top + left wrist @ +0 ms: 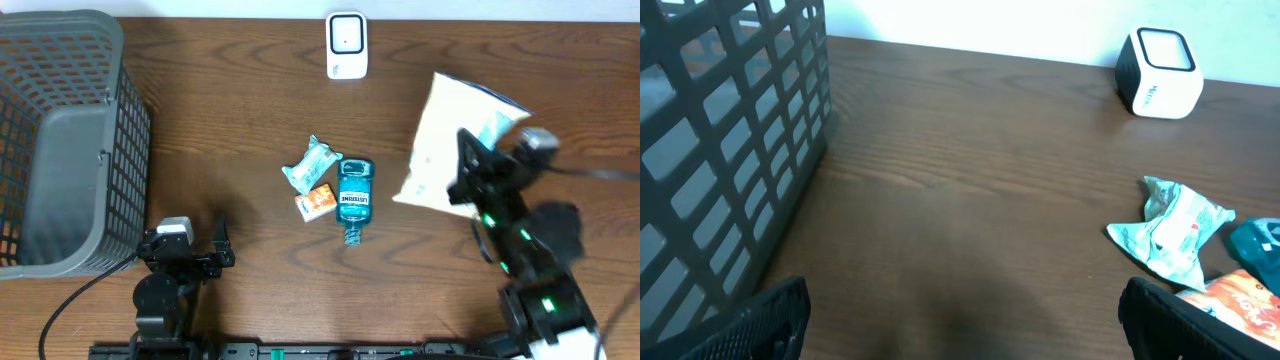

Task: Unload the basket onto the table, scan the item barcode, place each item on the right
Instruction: 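Lift the snack bag and carry it toward the white scanner, then hold the snack bag's barcode side over the scanner window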

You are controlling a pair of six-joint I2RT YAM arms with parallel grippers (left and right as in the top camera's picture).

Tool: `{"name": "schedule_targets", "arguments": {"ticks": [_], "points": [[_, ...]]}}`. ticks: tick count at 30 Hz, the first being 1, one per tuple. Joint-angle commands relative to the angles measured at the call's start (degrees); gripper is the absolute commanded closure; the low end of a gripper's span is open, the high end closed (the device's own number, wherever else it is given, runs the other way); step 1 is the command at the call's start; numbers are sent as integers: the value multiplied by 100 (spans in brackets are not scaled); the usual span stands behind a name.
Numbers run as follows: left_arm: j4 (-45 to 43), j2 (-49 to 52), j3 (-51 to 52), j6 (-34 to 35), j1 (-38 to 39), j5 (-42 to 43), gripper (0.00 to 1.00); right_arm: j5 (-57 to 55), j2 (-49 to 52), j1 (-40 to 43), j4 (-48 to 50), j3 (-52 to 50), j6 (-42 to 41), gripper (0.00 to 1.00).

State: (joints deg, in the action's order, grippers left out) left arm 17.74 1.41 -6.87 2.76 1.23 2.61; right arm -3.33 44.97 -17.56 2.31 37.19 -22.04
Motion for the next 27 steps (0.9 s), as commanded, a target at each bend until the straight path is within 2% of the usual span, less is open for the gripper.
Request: {"name": "schedule_targets", "arguments": {"ticks": [1,7,10,15,19,23,27], "points": [[15,0,136,-55,9,-52,2,-1399,863,-479,332,588,1191,99],[15,0,136,-55,9,-52,2,-3517,2918,-1449,940,2098,3130,99],[15,0,136,-55,9,-52,2,-4127,3934,-1727,1281,2896,4221,99],[15,0,136,-55,9,-52,2,-4489,5515,-1779,1998,4065,5792,99],[15,0,136,-55,9,-52,2,-4865,6806,-1779,3254,4996,7230,99],[15,0,136,-55,9,-52,2,-4854,7722,-1773,3985,5685,8581,99],[15,0,136,-55,9,-52,2,-4809,8511,-1790,4310,6301,9342,99]]}}
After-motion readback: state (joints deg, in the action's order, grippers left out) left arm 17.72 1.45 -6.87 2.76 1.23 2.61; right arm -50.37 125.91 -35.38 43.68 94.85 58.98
